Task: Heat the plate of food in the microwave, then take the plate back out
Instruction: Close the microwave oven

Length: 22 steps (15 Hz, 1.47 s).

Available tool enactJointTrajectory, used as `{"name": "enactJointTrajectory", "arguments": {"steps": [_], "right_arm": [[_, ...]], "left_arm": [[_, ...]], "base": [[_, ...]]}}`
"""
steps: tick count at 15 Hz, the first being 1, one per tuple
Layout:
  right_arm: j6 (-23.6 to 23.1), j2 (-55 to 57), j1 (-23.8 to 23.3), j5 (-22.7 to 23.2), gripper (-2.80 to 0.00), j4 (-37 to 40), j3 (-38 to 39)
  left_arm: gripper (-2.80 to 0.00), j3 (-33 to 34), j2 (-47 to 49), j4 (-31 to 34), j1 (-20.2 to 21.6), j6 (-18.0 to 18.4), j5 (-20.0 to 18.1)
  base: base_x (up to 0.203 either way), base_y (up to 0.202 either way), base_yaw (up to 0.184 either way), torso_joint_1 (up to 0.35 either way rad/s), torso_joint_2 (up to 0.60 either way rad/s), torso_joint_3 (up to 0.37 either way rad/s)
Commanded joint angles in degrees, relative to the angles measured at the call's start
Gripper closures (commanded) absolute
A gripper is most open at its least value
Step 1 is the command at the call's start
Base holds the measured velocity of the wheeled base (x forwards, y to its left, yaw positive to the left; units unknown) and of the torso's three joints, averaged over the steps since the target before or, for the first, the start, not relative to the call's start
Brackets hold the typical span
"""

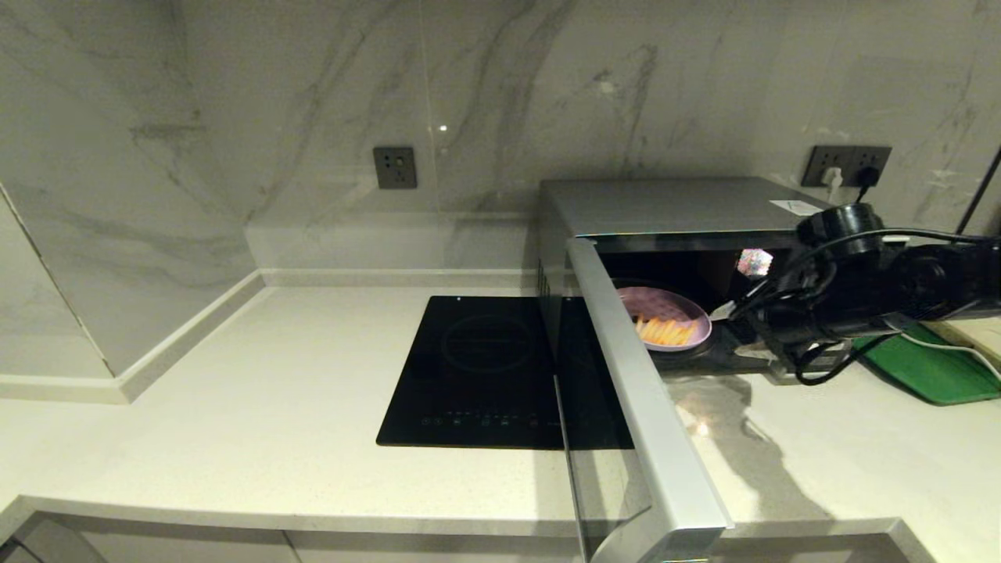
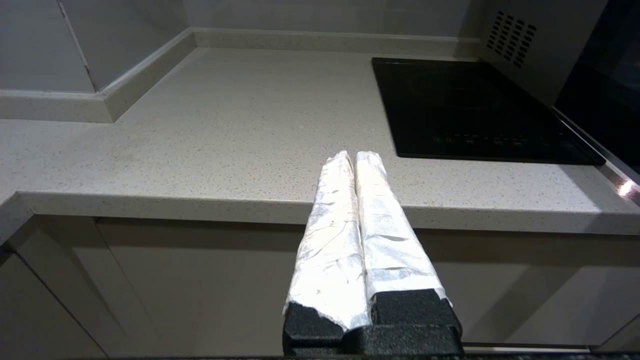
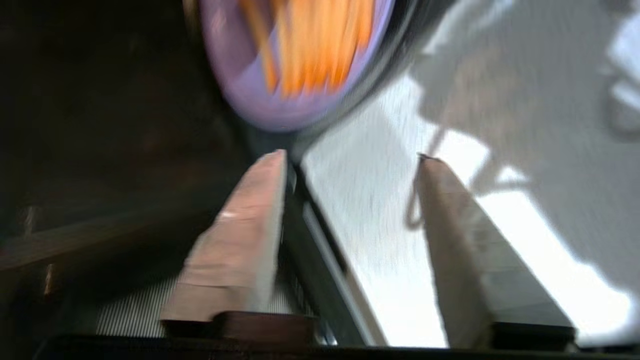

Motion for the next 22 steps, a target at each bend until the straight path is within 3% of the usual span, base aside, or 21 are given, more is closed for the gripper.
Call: {"name": "enactJointTrajectory", "arguments": {"steps": [1, 4, 7, 10, 12, 16, 18, 22], "right_arm": [[-1.19, -14.81, 0.15, 1.12, 0.00, 0.41, 7.97], [-5.26, -30.09, 0.29, 3.99, 0.00, 6.20, 15.52], [-13.94, -42.08, 3.24, 6.15, 0.00, 23.41, 16.89], [-20.14, -45.55, 9.65, 6.42, 0.00, 41.37, 5.87], [-25.22, -45.26, 16.35, 6.18, 0.00, 50.15, -2.21], [-27.91, -37.05, 28.18, 0.10, 0.00, 57.62, -15.04], [-28.30, -32.83, 35.03, -3.21, 0.00, 58.24, -18.15], [-28.49, -24.24, 44.17, -7.33, 0.00, 58.41, -27.75]], "left_arm": [[0.00, 0.01, -0.01, -0.04, 0.04, -0.04, 0.02], [0.00, 0.01, -0.09, -0.04, 0.04, -0.04, 0.02], [0.00, 0.01, 0.00, -0.04, 0.04, -0.04, 0.02], [0.00, 0.01, 0.00, -0.04, 0.04, -0.04, 0.02], [0.00, 0.01, -0.03, -0.04, 0.00, -0.04, 0.02], [0.00, 0.01, -0.09, -0.04, 0.00, -0.04, 0.02], [0.00, 0.01, -0.03, -0.04, 0.01, -0.04, 0.02], [0.00, 0.01, -0.01, -0.04, 0.04, -0.04, 0.02]], "base": [[0.000, 0.000, 0.000, 0.000, 0.00, 0.000], [0.000, 0.000, 0.000, 0.000, 0.00, 0.000], [0.000, 0.000, 0.000, 0.000, 0.00, 0.000], [0.000, 0.000, 0.000, 0.000, 0.00, 0.000], [0.000, 0.000, 0.000, 0.000, 0.00, 0.000], [0.000, 0.000, 0.000, 0.000, 0.00, 0.000], [0.000, 0.000, 0.000, 0.000, 0.00, 0.000], [0.000, 0.000, 0.000, 0.000, 0.00, 0.000]]}}
